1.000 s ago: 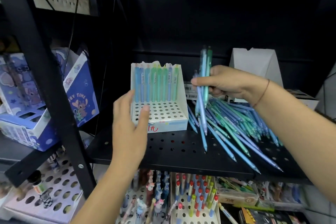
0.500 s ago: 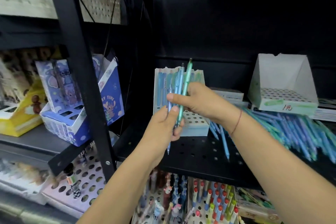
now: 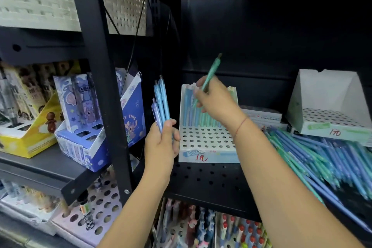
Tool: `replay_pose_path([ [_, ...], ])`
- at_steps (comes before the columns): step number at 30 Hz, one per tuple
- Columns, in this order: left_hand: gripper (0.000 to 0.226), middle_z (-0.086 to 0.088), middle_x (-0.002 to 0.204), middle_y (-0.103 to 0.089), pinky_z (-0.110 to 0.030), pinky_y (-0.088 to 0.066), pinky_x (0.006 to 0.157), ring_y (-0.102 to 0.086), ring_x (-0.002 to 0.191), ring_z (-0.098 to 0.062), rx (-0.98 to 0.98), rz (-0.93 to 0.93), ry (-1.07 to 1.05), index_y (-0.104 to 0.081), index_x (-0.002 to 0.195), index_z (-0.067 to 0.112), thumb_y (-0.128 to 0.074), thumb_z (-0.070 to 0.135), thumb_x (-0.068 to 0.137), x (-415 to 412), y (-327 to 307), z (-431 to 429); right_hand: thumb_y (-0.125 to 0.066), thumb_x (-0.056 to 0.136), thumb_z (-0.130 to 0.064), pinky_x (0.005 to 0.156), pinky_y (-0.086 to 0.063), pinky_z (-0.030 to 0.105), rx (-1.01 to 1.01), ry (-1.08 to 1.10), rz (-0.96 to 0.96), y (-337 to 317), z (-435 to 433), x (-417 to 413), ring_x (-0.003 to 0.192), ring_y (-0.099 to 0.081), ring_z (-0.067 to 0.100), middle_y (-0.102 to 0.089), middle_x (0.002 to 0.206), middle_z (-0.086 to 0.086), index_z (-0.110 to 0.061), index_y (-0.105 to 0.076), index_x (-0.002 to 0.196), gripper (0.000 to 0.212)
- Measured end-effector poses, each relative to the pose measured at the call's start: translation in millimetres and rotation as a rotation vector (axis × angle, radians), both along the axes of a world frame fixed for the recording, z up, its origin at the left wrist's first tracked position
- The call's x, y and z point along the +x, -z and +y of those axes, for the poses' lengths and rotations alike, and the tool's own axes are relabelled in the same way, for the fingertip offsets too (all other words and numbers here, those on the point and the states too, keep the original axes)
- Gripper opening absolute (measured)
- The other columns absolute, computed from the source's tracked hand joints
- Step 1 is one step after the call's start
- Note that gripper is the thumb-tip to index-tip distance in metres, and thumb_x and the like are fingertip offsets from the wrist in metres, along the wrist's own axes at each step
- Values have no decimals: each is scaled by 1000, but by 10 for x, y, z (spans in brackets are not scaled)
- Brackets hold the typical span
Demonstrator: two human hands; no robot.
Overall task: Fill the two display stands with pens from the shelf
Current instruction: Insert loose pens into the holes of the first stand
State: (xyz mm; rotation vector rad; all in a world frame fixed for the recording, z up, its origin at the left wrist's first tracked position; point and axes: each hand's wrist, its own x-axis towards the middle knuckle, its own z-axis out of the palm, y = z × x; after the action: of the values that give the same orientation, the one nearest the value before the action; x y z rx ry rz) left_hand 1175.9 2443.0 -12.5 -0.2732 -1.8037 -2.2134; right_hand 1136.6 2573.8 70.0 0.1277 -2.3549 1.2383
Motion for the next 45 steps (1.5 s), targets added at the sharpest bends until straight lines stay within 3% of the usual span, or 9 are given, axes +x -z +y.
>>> replay_pose_path([
  [3, 20, 8, 61, -51, -16, -30, 41, -33, 45, -7, 50, -13, 18, -58, 101, 20, -39, 26, 103, -18, 44, 1, -58, 92, -15, 70, -55, 43, 119, 39, 18, 118, -159, -140, 77, -65, 28, -58, 81, 7, -11, -43, 114, 27],
  [6, 20, 6, 62, -52, -16, -29, 40, -33, 44, -7, 81, -14, 39, -60, 102, 20, -40, 26, 102, -35, 62, -18, -46, 99, -25, 62, -50, 40, 202, 102, 66, 275, -246, -218, 68, -60, 28, -57, 76, 7, -9, -42, 115, 23],
  [11, 21, 4, 63, -52, -16, -27, 39, -31, 43, -6, 117, -37, 44, -61, 101, 20, -42, 26, 102, -43, 103, -48, -47, 99, -23, 50, -33, 31, 130, 122, 129, 445, -188, -288, 53, -42, 15, -47, 63, 0, -12, -43, 81, 22],
  [17, 21, 4, 63, -53, -16, -25, 39, -31, 43, -6, 137, -49, 58, -62, 103, 17, -43, 25, 101, -37, 124, -65, -54, 96, -21, 62, -49, 35, 99, 141, 141, 520, -127, -289, 66, -61, 29, -63, 71, 12, -7, -49, 79, 22],
  [27, 21, 3, 66, -57, -16, -24, 40, -30, 45, -7, 135, -57, 84, -65, 105, 16, -48, 26, 99, -51, 157, -78, -66, 88, -28, 72, -56, 38, 100, 136, -31, 612, -132, -255, 72, -66, 22, -67, 76, 5, -12, -64, 85, 17],
  [32, 21, 2, 68, -57, -18, -23, 41, -30, 47, -8, 121, -52, 101, -66, 102, 18, -48, 27, 99, -48, 154, -84, -62, 91, -29, 53, -47, 17, -205, 10, 63, 413, -131, -100, 53, -51, 7, -60, 67, 0, -13, -63, 81, 19],
  [38, 21, 3, 66, -58, -18, -23, 41, -29, 47, -8, 120, -52, 101, -66, 99, 17, -47, 27, 99, -60, 153, -83, -62, 92, -22, 51, -43, 18, -407, -389, -120, 358, -198, -15, 56, -55, 7, -67, 72, 1, -13, -71, 85, 14],
  [42, 19, 3, 68, -62, -18, -23, 41, -29, 46, -8, 115, -52, 110, -65, 98, 19, -47, 26, 99, -52, 144, -71, -64, 90, -15, 52, -45, 17, -472, -454, -140, 331, -168, -14, 56, -57, 7, -67, 70, 3, -12, -68, 80, 10],
  [45, 21, 1, 68, -62, -18, -23, 41, -29, 45, -9, 123, -54, 103, -65, 101, 18, -46, 27, 100, -68, 160, -86, -61, 91, -16, 53, -47, 18, -579, -322, 17, 282, -102, -15, 56, -56, 7, -66, 71, 1, -7, -67, 87, 11],
])
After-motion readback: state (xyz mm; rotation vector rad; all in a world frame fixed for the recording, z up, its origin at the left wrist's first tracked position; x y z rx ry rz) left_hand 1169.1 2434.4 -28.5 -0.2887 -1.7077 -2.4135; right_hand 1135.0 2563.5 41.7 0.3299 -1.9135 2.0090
